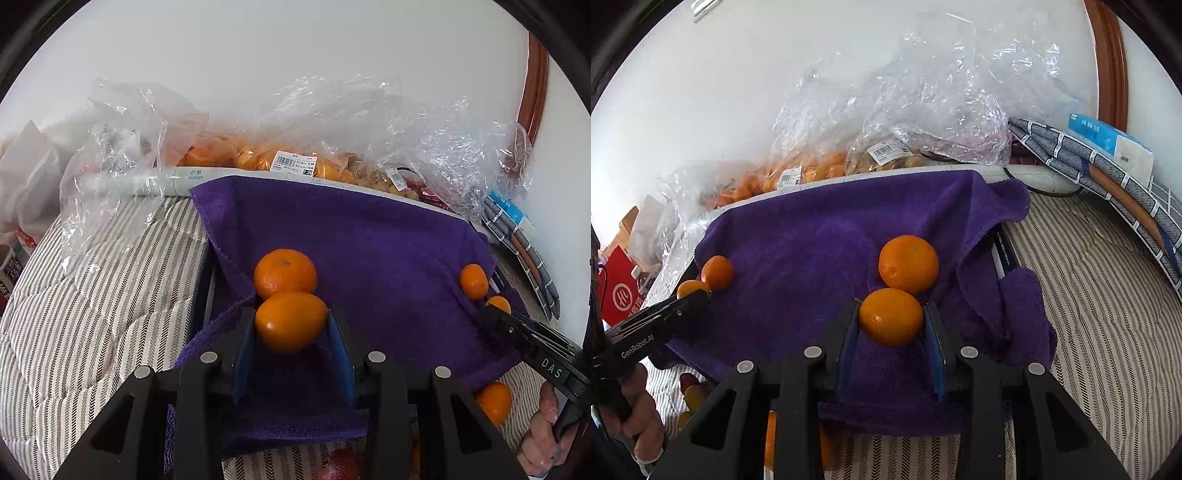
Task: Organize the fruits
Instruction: 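Carry the oval orange onto the purple towel with the left tool while the right tool carries its tangerine, then open the left tool to release its orange on the towel while the right tool releases its tangerine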
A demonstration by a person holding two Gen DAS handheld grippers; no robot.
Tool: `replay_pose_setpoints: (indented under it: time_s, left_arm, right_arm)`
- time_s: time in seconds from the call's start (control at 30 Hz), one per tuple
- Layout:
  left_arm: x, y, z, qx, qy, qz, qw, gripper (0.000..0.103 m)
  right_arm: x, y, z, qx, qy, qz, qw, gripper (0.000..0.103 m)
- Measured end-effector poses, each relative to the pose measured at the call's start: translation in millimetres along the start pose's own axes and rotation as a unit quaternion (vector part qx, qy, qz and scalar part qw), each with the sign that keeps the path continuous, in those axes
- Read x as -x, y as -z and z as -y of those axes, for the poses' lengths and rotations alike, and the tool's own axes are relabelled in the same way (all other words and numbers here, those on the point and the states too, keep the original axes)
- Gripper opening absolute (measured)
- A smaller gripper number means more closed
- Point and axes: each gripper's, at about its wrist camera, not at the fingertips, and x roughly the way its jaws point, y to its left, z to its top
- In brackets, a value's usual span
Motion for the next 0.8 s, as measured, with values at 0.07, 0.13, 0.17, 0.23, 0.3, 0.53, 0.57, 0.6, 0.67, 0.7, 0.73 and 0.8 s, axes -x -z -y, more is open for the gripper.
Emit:
replay_pose_setpoints:
  time_s: [0.07, 0.13, 0.17, 0.23, 0.3, 0.53, 0.57, 0.6, 0.67, 0.7, 0.73, 0.8]
  left_arm:
    - [-1, 0, 1, -0.002, -0.002, 0.0, 1.0, 0.037]
    - [-1, 0, 2, -0.004, -0.003, -0.001, 1.0, 0.037]
    - [-1, 0, 2, -0.005, -0.003, -0.001, 1.0, 0.037]
    - [-2, 0, 2, -0.006, -0.003, -0.002, 1.0, 0.037]
    - [-2, 0, 3, -0.007, -0.004, -0.004, 1.0, 0.037]
    - [2, 0, 4, -0.01, 0.004, 0.005, 0.9999, 0.044]
    - [3, 0, 4, -0.009, 0.008, 0.007, 0.9999, 0.047]
    - [5, 0, 4, -0.006, 0.013, 0.01, 0.9998, 0.048]
    - [8, 0, 5, -0.005, 0.017, 0.017, 0.9997, 0.049]
    - [10, 0, 5, -0.005, 0.017, 0.02, 0.9996, 0.05]
    - [11, 0, 4, -0.004, 0.018, 0.024, 0.9996, 0.05]
    - [15, -1, 3, 0.003, 0.017, 0.031, 0.9994, 0.05]
  right_arm:
    - [2, 1, 0, -0.001, 0.003, 0.004, 1.0, 0.035]
    - [3, 1, 1, 0.001, 0.008, 0.006, 1.0, 0.035]
    - [4, 1, 0, 0.001, 0.009, 0.008, 1.0, 0.035]
    - [5, 1, 0, 0.001, 0.007, 0.009, 1.0, 0.035]
    - [4, 1, -1, 0.003, 0.009, 0.008, 1.0, 0.035]
    - [9, 1, -3, 0.005, 0.012, 0.02, 1.0, 0.049]
    - [12, 1, -4, 0.005, 0.012, 0.027, 1.0, 0.056]
    - [15, 1, -4, 0.006, 0.013, 0.035, 0.999, 0.06]
    - [18, 0, -4, 0.007, 0.015, 0.045, 0.999, 0.067]
    - [20, 0, -4, 0.006, 0.018, 0.051, 0.999, 0.067]
    - [21, 0, -5, 0.005, 0.021, 0.055, 0.998, 0.067]
    - [22, 1, -5, 0.004, 0.015, 0.055, 0.998, 0.067]
